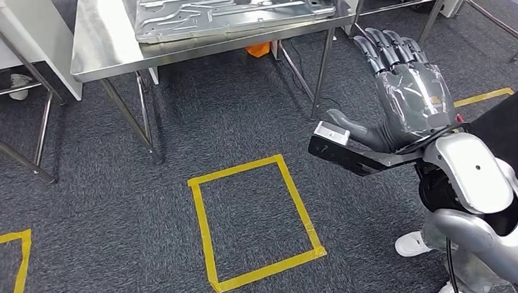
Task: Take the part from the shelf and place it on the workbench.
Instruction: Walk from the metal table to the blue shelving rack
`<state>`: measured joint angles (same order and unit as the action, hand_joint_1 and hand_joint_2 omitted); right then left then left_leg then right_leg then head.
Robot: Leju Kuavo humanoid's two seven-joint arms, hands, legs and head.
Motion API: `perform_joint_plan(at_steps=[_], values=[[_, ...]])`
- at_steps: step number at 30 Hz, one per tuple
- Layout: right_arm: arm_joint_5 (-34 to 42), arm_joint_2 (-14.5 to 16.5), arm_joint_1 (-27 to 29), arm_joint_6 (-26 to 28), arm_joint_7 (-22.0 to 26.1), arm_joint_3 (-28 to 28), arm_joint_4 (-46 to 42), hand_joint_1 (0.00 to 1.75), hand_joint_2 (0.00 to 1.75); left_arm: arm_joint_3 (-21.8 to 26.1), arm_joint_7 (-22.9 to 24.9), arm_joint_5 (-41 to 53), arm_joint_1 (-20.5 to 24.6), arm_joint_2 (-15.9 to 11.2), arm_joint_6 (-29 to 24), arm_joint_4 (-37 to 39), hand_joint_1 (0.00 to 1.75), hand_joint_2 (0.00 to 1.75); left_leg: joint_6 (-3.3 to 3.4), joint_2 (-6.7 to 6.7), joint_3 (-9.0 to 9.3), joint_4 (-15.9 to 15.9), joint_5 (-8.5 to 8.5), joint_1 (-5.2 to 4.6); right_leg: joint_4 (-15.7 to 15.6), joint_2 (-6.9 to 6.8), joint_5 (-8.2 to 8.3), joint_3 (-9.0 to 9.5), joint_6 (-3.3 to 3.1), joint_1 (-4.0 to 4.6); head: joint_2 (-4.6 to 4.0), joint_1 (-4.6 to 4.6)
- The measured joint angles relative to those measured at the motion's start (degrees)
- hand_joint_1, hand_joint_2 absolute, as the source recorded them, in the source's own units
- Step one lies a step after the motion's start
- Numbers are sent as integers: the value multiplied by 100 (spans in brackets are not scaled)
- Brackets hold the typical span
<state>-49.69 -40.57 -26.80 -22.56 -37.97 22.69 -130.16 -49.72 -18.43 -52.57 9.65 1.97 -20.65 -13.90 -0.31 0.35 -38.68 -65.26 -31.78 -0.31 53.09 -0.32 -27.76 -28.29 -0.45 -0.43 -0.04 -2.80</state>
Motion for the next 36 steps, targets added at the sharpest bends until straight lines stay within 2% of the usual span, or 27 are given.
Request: perform_joint_plan(at_steps=[1, 2, 3, 4, 6, 7, 8, 9, 11, 12, 14, 16, 17, 18, 19, 20, 22, 24, 26, 27, 28, 30, 32, 33, 34, 35, 36], values=[[-1, 17, 1, -11, 0, -14, 9, 0, 0, 0, 0, -3, -3, 1, 0, 0, 0, 0, -18, -23, -136, -409, -213, 8, 12, -12, 36, -57, -19, 12, 0, 20], [-10, 37, 5, -15, 0, -23, 18, 0, 0, 0, 0, -5, -5, 1, 0, 0, 0, 0, -27, -38, -211, -699, -318, 14, 29, -22, 69, -115, -24, 26, 0, 31], [-32, 55, 11, -13, 0, -27, 27, 0, 0, 0, 0, -5, -6, 2, 0, 0, 0, 0, -24, -44, -188, -785, -304, 18, 54, -30, 94, -173, -25, 40, 0, 37], [-69, 71, 18, -7, 0, -35, 34, 0, 0, 0, 0, -6, -7, 1, 0, 0, 0, 0, -7, -45, -38, -623, -187, 17, 82, -36, 114, -227, -22, 53, 0, 39], [-166, 98, 28, 17, 0, -68, 43, 0, 0, 0, 1, -7, -4, -3, 0, 0, 0, 0, 75, -58, 501, 165, 103, -2, 143, -45, 134, -308, -13, 69, 0, 39], [-207, 108, 31, 33, 0, -90, 44, 0, 0, 0, 2, -6, -1, -7, 1, 0, 0, 0, 119, -63, 755, 557, 187, -16, 169, -49, 145, -336, 0, 75, 0, 40], [-234, 117, 39, 49, 0, -115, 44, 0, 0, 0, 4, -6, 1, -11, 1, 0, 0, 0, 150, -68, 915, 816, 219, -32, 186, -56, 159, -356, 21, 74, 0, 42], [-253, 126, 48, 63, 0, -138, 45, 0, 0, 0, 6, -5, 1, -15, 2, 1, 0, 0, 171, -70, 985, 945, 217, -44, 195, -61, 179, -370, 49, 70, 0, 41], [-285, 139, 69, 81, 0, -173, 46, 0, 0, 0, 11, -4, -5, -19, 2, 2, 0, 0, 196, -65, 984, 1005, 271, -42, 198, -59, 211, -393, 118, 57, 0, 46], [-298, 143, 77, 86, 0, -188, 46, 0, 0, 0, 13, -4, -5, -19, 2, 2, 0, 0, 223, -63, 965, 1032, 315, -29, 233, -44, 164, -419, 151, 51, 0, 45], [-321, 146, 91, 88, 0, -223, 46, 0, 0, 0, 16, -4, 0, -11, 3, 0, 0, 0, 282, -53, 901, 1082, 417, -2, 556, -11, -148, -551, 211, 39, 0, 21], [-332, 156, 120, 81, 0, -263, 48, 0, 0, 0, 17, -4, 1, 0, 4, -1, 0, 0, 308, -50, 798, 1079, 497, -8, 1310, 5, -636, -792, 269, 14, 0, -21], [-335, 167, 146, 74, 0, -285, 50, 0, 0, 0, 17, -4, -1, 3, 4, -1, 0, 0, 306, -48, 748, 1077, 534, -10, 1653, 7, -801, -882, 292, -1, 0, -34], [-343, 180, 175, 59, 0, -306, 55, 0, 0, 0, 17, -4, -4, 5, 4, 0, 0, 0, 300, -47, 693, 1074, 573, -11, 1859, 7, -868, -901, 313, -19, 0, -44], [-354, 196, 197, 42, 0, -327, 62, 0, 0, 0, 17, -4, -5, 5, 4, 0, 0, 0, 287, -45, 643, 1068, 608, -9, 1797, 6, -796, -803, 330, -38, 0, -55], [-363, 212, 210, 22, 0, -347, 68, 0, 0, 0, 17, -4, -6, 7, 4, 0, 0, 0, 270, -44, 597, 1058, 638, -4, 1537, 5, -645, -618, 344, -56, 0, -67], [-356, 248, 225, -5, 0, -403, 76, 0, 0, 0, 17, -4, -3, 7, 4, -1, 0, 0, 219, -37, 514, 1018, 686, 3, 646, 15, -328, -81, 367, -80, 0, -104], [-324, 282, 248, -16, 0, -470, 81, 0, 0, 0, 17, -4, 0, 5, 4, -1, 0, 0, 153, -23, 450, 987, 744, -5, 102, 43, -220, 203, 334, -69, 0, -127], [-285, 312, 272, -30, 0, -502, 90, 0, 0, 0, 17, -4, -1, 4, 4, 0, 0, 0, 86, -2, 409, 982, 813, -13, 71, 58, -200, 169, 260, -45, 0, -118], [-246, 326, 278, -45, 0, -504, 96, 0, 0, 0, 17, -4, -2, 3, 4, 0, 0, 0, 56, 9, 385, 962, 803, -9, 75, 45, -170, 134, 213, -44, 0, -104], [-192, 339, 283, -60, 0, -507, 99, 0, 0, 0, 17, -4, -1, 2, 4, 0, 0, 0, 28, 14, 336, 879, 710, -1, 77, 33, -133, 94, 158, -43, 0, -83], [-75, 363, 288, -79, 0, -513, 105, 0, 0, 0, 17, -5, 2, 2, 4, 0, 0, 0, -18, 3, 124, 345, 258, 19, 72, 5, -47, -8, 55, -38, 0, -18], [-21, 387, 292, -83, 0, -509, 109, 0, 0, 0, 17, -5, 1, 3, 5, 0, 0, 0, -39, -24, -140, -458, -218, 25, 91, -8, 32, -127, 13, -11, 0, 37], [-16, 399, 293, -87, 0, -504, 113, 0, 0, 0, 17, -5, 0, 3, 6, 0, 0, 0, -37, -35, -198, -721, -309, 24, 107, -15, 66, -189, 8, 6, 0, 50], [-17, 412, 293, -93, 0, -499, 118, 0, 0, 0, 17, -4, -1, 4, 7, 0, 0, 0, -22, -40, -161, -795, -287, 23, 129, -21, 96, -252, 5, 24, 0, 56], [-15, 422, 292, -101, 0, -497, 124, 0, 0, 0, 17, -4, -1, 4, 7, 0, 0, 0, 6, -44, -10, -654, -175, 18, 152, -24, 123, -313, 5, 43, 0, 58], [-9, 431, 290, -110, 0, -497, 129, 0, 0, 0, 17, -4, 0, 3, 8, 0, 0, 0, 51, -51, 245, -318, -21, 8, 175, -25, 145, -361, 7, 58, 0, 59]])
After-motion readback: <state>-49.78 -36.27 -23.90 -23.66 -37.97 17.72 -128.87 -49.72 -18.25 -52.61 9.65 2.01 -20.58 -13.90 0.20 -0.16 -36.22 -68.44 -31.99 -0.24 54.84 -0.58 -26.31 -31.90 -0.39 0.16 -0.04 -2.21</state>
